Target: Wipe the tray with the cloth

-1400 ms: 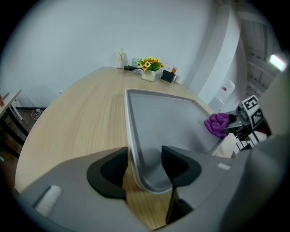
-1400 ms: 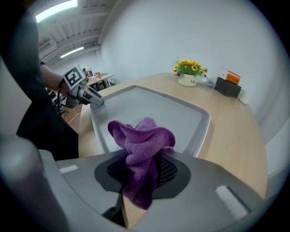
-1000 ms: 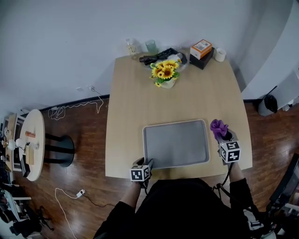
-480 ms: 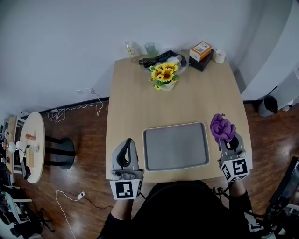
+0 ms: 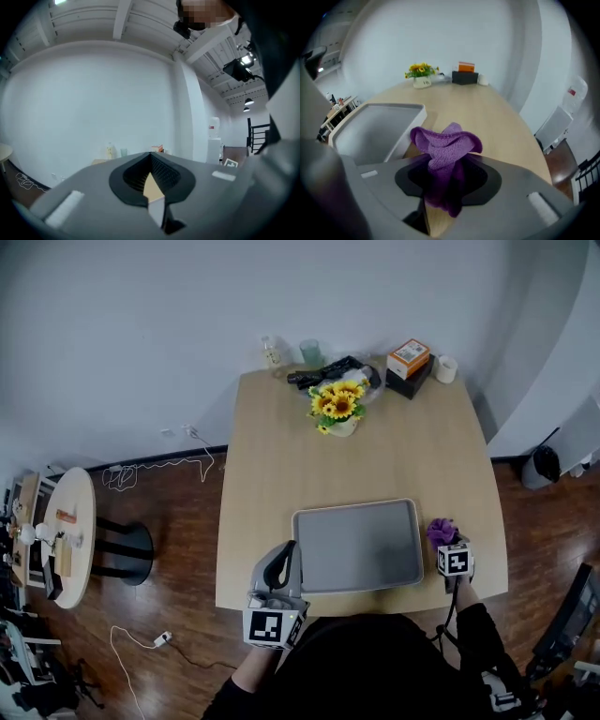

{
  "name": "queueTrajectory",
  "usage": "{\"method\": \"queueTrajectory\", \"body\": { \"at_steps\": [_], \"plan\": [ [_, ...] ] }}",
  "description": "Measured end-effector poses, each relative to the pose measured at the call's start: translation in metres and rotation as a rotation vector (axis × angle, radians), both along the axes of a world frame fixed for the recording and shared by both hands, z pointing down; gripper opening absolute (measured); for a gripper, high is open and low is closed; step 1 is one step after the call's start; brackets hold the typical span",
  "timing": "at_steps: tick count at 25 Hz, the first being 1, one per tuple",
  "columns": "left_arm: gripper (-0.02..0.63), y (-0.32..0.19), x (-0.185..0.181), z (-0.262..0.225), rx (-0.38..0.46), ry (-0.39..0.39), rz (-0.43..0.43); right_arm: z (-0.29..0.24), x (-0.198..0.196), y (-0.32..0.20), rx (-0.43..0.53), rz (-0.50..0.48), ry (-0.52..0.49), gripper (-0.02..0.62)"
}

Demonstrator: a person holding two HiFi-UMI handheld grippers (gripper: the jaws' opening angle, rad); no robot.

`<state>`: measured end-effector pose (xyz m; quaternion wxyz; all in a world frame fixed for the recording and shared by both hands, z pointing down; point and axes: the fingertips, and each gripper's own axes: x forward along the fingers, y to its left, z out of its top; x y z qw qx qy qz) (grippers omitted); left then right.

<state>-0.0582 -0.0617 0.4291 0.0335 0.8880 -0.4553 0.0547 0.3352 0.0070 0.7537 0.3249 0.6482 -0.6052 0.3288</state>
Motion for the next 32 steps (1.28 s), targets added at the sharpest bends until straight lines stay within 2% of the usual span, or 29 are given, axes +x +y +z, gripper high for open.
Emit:
{"method": "queueTrajectory", "body": {
  "at_steps": [2,3,4,6,9,11,13,15,18,21,26,29,32],
  "plan": [
    [0.0,0.0,-0.001,0.001,-0.015,0.007,-0.003,0.006,-0.001,0.004,-0.004,0.035,-0.037,0.168],
    [0.0,0.0,-0.001,0.0,-0.013,0.018,-0.004,0.0,-0.004,0.003,0.016,0.045,-0.058,0.215],
    [0.0,0.0,-0.002,-0.001,-0.01,0.026,-0.005,-0.012,-0.007,0.0,0.049,0.055,-0.077,0.283],
    [0.0,0.0,-0.004,0.0,-0.01,0.025,-0.005,-0.052,-0.013,-0.008,0.166,0.082,-0.1,0.316],
    [0.0,0.0,-0.004,0.003,-0.021,0.026,0.0,-0.137,-0.02,-0.023,0.416,0.112,-0.13,0.312],
    [0.0,-0.003,-0.004,0.005,-0.039,0.026,-0.005,-0.19,-0.031,-0.032,0.571,0.117,-0.196,0.249],
    [0.0,-0.005,0.0,0.007,-0.043,0.032,0.005,-0.232,-0.049,-0.04,0.68,0.087,-0.284,0.194],
    [0.0,-0.005,0.006,0.006,-0.04,0.037,0.026,-0.266,-0.073,-0.046,0.746,0.028,-0.351,0.158],
    [0.0,-0.004,0.014,0.004,-0.035,0.042,0.047,-0.305,-0.11,-0.054,0.794,-0.071,-0.4,0.16],
    [0.0,-0.002,0.016,0.0,-0.023,0.048,0.054,-0.327,-0.149,-0.053,0.813,-0.194,-0.391,0.152],
    [0.0,0.003,0.013,-0.006,-0.019,0.05,0.053,-0.341,-0.196,-0.045,0.833,-0.362,-0.256,0.142],
    [0.0,0.005,0.009,-0.007,-0.014,0.022,0.051,-0.346,-0.213,-0.042,0.855,-0.415,-0.172,0.136],
    [0.0,0.006,0.009,-0.006,0.0,0.025,0.064,-0.348,-0.22,-0.042,0.866,-0.436,-0.144,0.124]
  ]
}}
